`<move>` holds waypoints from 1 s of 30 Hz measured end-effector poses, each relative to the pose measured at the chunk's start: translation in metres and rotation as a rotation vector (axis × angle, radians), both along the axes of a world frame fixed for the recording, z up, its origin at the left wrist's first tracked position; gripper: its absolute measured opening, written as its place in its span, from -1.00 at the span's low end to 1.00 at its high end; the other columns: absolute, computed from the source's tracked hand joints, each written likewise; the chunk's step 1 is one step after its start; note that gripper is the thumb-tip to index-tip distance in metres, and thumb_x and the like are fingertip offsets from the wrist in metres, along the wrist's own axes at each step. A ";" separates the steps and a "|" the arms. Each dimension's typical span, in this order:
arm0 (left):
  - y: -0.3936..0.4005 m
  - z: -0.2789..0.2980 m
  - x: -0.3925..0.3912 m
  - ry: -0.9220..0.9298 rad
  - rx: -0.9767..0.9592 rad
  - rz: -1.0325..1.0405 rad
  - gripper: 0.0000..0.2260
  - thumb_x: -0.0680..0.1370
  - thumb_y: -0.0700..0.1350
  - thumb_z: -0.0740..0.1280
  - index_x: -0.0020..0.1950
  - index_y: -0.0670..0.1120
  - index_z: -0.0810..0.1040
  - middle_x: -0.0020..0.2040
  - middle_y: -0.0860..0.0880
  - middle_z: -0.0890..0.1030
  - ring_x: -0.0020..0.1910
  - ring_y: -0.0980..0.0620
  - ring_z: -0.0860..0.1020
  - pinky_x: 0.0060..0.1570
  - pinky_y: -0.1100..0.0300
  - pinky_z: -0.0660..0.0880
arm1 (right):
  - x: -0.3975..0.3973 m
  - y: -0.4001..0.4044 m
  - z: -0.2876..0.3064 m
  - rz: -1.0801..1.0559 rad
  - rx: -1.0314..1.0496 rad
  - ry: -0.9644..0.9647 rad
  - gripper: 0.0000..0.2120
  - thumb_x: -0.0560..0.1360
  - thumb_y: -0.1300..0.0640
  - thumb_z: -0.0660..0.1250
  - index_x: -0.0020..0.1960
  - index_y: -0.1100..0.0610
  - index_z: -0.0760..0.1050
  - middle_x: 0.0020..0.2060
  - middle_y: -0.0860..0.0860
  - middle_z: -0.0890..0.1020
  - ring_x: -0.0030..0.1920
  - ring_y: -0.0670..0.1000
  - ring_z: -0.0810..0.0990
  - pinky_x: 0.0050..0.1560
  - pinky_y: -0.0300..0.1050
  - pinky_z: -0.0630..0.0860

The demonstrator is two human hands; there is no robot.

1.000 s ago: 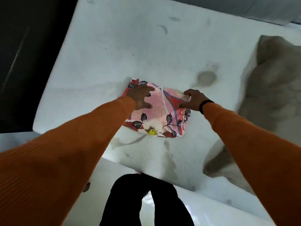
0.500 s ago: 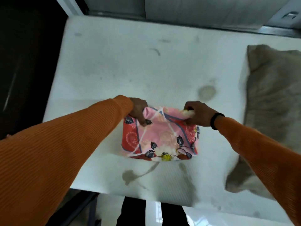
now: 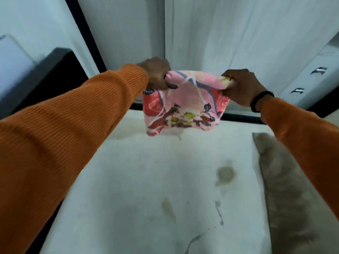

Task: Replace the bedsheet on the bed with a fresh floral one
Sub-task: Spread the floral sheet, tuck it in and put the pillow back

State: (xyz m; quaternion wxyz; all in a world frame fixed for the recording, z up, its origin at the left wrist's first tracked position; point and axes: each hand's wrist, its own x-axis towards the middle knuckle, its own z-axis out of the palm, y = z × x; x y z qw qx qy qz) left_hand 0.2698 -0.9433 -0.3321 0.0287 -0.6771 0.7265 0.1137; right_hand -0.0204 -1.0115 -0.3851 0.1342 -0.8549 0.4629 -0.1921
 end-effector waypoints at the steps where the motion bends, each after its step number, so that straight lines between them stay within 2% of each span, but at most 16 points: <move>1: -0.006 0.012 0.003 -0.042 -0.096 0.003 -0.78 0.50 -0.03 0.45 0.02 -0.15 0.63 -0.07 -0.19 0.67 -0.12 -0.22 0.63 -0.17 0.03 0.53 | 0.006 -0.006 0.014 -0.008 -0.067 -0.027 -0.76 0.40 0.20 0.49 0.06 0.13 0.62 -0.04 0.13 0.70 0.05 0.18 0.66 0.07 0.00 0.50; 4: -0.012 0.026 0.010 -0.143 -0.334 0.012 -0.84 0.49 -0.01 0.40 0.00 -0.05 0.61 -0.03 -0.19 0.65 -0.08 -0.28 0.62 -0.16 0.01 0.51 | 0.020 -0.014 0.035 -0.026 -0.209 -0.130 -0.73 0.39 0.03 0.38 0.03 0.14 0.61 -0.05 0.15 0.68 0.01 0.21 0.63 0.04 0.00 0.48; 6: -0.003 0.011 0.013 -0.157 -0.437 -0.002 -0.75 0.53 0.01 0.41 0.18 0.00 0.62 0.03 -0.17 0.64 -0.02 -0.28 0.61 -0.09 0.00 0.50 | 0.025 -0.013 0.028 -0.050 -0.235 -0.162 -0.69 0.37 -0.03 0.40 0.03 0.13 0.60 -0.05 0.16 0.65 -0.01 0.20 0.61 0.01 0.00 0.48; 8: 0.014 -0.024 0.018 -0.169 -0.524 -0.037 -0.58 0.55 -0.03 0.42 0.41 0.09 0.52 0.14 -0.15 0.63 0.05 -0.24 0.61 0.00 -0.02 0.47 | 0.026 -0.007 -0.001 -0.070 -0.255 -0.151 -0.75 0.36 0.16 0.47 0.03 0.12 0.58 -0.03 0.17 0.60 0.02 0.26 0.58 0.01 0.02 0.46; 10: 0.034 -0.076 0.022 -0.128 -0.576 -0.054 -0.49 0.52 -0.12 0.38 0.46 0.16 0.45 0.21 -0.08 0.63 0.08 -0.21 0.60 0.04 -0.02 0.43 | 0.025 0.008 -0.048 -0.058 -0.281 -0.121 -0.68 0.31 0.34 0.38 0.03 0.11 0.56 0.00 0.17 0.57 0.05 0.28 0.52 0.02 0.03 0.43; 12: 0.058 -0.143 0.022 -0.087 -0.577 -0.038 -0.45 0.50 -0.18 0.33 0.47 0.17 0.43 0.23 -0.03 0.62 0.09 -0.18 0.59 0.04 -0.01 0.40 | 0.021 0.035 -0.106 -0.063 -0.278 -0.099 -0.62 0.27 0.40 0.33 0.04 0.12 0.56 0.02 0.15 0.54 0.08 0.25 0.47 0.04 0.03 0.43; 15: 0.116 -0.252 0.012 -0.087 -0.428 -0.036 -0.43 0.52 -0.22 0.32 0.50 0.16 0.41 0.22 -0.03 0.61 0.09 -0.16 0.56 0.09 -0.02 0.36 | 0.011 0.096 -0.206 -0.069 -0.179 -0.061 -0.64 0.30 0.44 0.34 0.04 0.16 0.57 0.02 0.14 0.53 0.06 0.24 0.46 0.00 0.04 0.48; 17: 0.172 -0.328 0.002 -0.006 -0.235 -0.072 -0.37 0.46 -0.23 0.37 0.48 0.19 0.40 0.21 -0.04 0.61 0.12 -0.18 0.56 0.10 -0.05 0.35 | -0.001 0.149 -0.278 -0.049 0.036 0.034 -0.63 0.31 0.45 0.31 0.03 0.14 0.58 0.02 0.13 0.55 0.04 0.25 0.48 0.00 0.11 0.54; 19: 0.230 -0.386 -0.005 0.094 0.053 -0.102 -0.31 0.45 -0.17 0.40 0.51 0.25 0.31 0.35 -0.04 0.52 0.30 -0.21 0.48 0.15 -0.10 0.39 | -0.019 0.201 -0.338 -0.009 0.358 0.190 -0.58 0.32 0.44 0.23 0.05 0.09 0.60 0.11 0.12 0.55 0.10 0.24 0.49 0.09 0.16 0.55; 21: 0.275 -0.422 -0.006 0.148 0.322 -0.059 -0.29 0.49 0.02 0.43 0.57 0.27 0.20 0.56 -0.02 0.30 0.48 -0.18 0.32 0.28 -0.14 0.39 | -0.039 0.242 -0.375 0.027 0.615 0.325 -0.50 0.34 0.41 0.19 0.15 0.05 0.62 0.32 0.04 0.49 0.26 0.17 0.50 0.25 0.07 0.52; 22: 0.289 -0.430 -0.005 0.169 0.381 0.023 -0.31 0.50 0.12 0.42 0.58 0.24 0.20 0.59 -0.03 0.25 0.49 -0.18 0.31 0.32 -0.14 0.39 | -0.046 0.254 -0.385 -0.011 0.677 0.322 -0.49 0.35 0.41 0.20 0.16 0.04 0.62 0.36 -0.02 0.46 0.28 0.12 0.52 0.25 0.01 0.53; 23: 0.293 -0.435 -0.001 0.200 0.389 0.139 -0.34 0.51 0.17 0.41 0.57 0.21 0.24 0.56 -0.06 0.30 0.46 -0.19 0.34 0.33 -0.12 0.40 | -0.048 0.257 -0.386 -0.109 0.706 0.274 -0.54 0.36 0.40 0.21 0.13 0.04 0.63 0.32 -0.02 0.50 0.24 0.11 0.56 0.21 -0.03 0.54; 25: 0.285 -0.437 0.008 0.285 0.350 0.365 -0.45 0.51 0.20 0.40 0.47 0.17 0.37 0.35 -0.10 0.47 0.34 -0.20 0.43 0.26 -0.09 0.45 | -0.044 0.243 -0.383 -0.361 0.733 0.115 -0.69 0.43 0.37 0.27 0.05 0.10 0.64 0.15 0.07 0.64 0.14 0.15 0.62 0.13 -0.14 0.50; 27: 0.260 -0.428 0.020 0.367 0.309 0.498 -0.57 0.50 0.19 0.38 0.33 0.12 0.46 0.17 -0.13 0.56 0.23 -0.22 0.50 0.19 -0.06 0.49 | -0.037 0.214 -0.372 -0.513 0.758 0.027 -0.78 0.47 0.31 0.33 0.04 0.12 0.65 0.06 0.10 0.71 0.07 0.14 0.65 0.08 -0.23 0.46; 29: 0.230 -0.416 0.028 0.459 0.304 0.622 -0.59 0.55 0.09 0.43 0.34 -0.02 0.50 0.14 -0.19 0.61 0.18 -0.23 0.56 0.14 0.05 0.48 | -0.031 0.184 -0.364 -0.575 0.821 0.013 -0.82 0.52 0.15 0.43 0.12 0.11 0.64 0.07 0.11 0.72 0.10 0.12 0.66 0.13 -0.18 0.49; 30: 0.215 -0.410 0.031 0.492 0.303 0.673 -0.57 0.56 0.06 0.44 0.37 -0.07 0.50 0.16 -0.20 0.63 0.18 -0.21 0.58 0.12 0.09 0.46 | -0.028 0.169 -0.363 -0.593 0.866 0.008 -0.73 0.52 0.06 0.47 0.17 0.12 0.62 0.10 0.11 0.71 0.15 0.13 0.65 0.20 -0.13 0.50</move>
